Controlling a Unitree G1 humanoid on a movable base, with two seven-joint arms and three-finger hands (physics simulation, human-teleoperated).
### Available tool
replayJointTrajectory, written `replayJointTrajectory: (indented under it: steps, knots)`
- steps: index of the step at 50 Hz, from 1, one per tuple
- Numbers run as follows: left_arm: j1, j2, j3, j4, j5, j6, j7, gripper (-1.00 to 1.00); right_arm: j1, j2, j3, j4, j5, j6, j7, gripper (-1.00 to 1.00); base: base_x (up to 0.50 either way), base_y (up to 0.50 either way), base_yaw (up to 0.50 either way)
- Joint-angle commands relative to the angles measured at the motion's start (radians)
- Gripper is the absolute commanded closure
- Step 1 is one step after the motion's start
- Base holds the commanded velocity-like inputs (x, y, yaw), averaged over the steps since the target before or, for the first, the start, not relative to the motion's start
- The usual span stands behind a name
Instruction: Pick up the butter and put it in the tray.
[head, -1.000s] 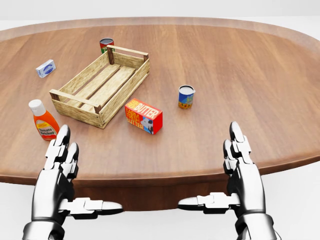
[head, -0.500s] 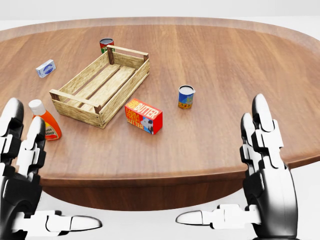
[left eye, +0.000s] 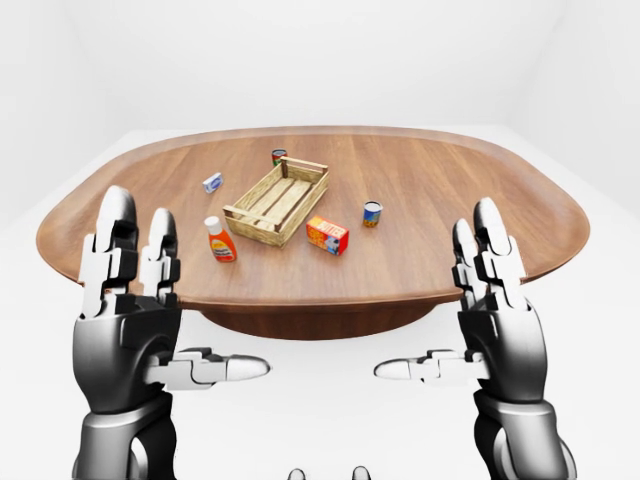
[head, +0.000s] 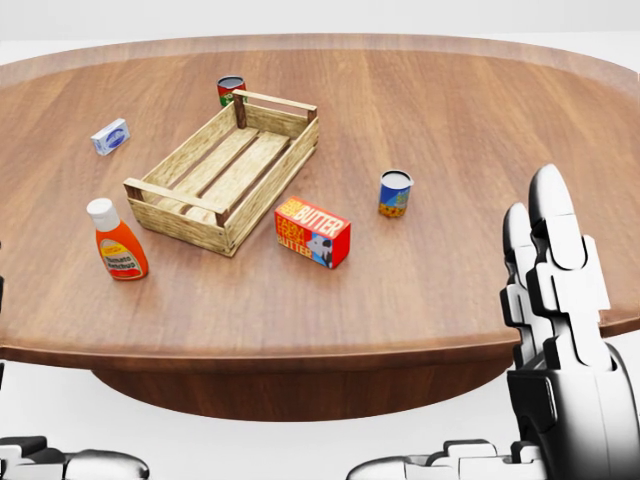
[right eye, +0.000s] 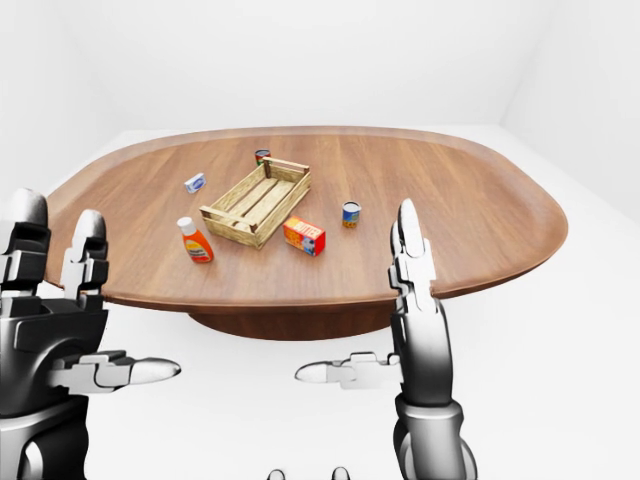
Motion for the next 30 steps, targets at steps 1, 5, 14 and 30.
replayJointTrajectory:
  steps: [1,5,14,30]
  knots:
    - [-0.006,0.0,0.033,-0.035,-0.017,0.0,-0.009,-1.0,0.012,0.002,0.008,-0.026,-0.031,0.0,0.002,-1.0,0.0,0.5,0.0]
    - [-0.007,-0.001,0.033,-0.031,-0.016,0.0,-0.011,-1.0,0.012,0.003,0.018,-0.027,-0.037,0.0,-0.001,-1.0,0.0,0.5,0.0]
    - [-0.012,-0.001,0.045,-0.037,-0.023,0.0,-0.01,-1.0,0.012,0.003,0.012,-0.015,-0.028,0.0,-0.002,-1.0,0.0,0.5,0.0]
    - [-0.009,-0.002,0.032,-0.03,-0.018,0.0,-0.012,-1.0,-0.002,0.031,-0.026,-0.012,0.016,0.0,-0.011,-1.0,0.0,0.45,0.0]
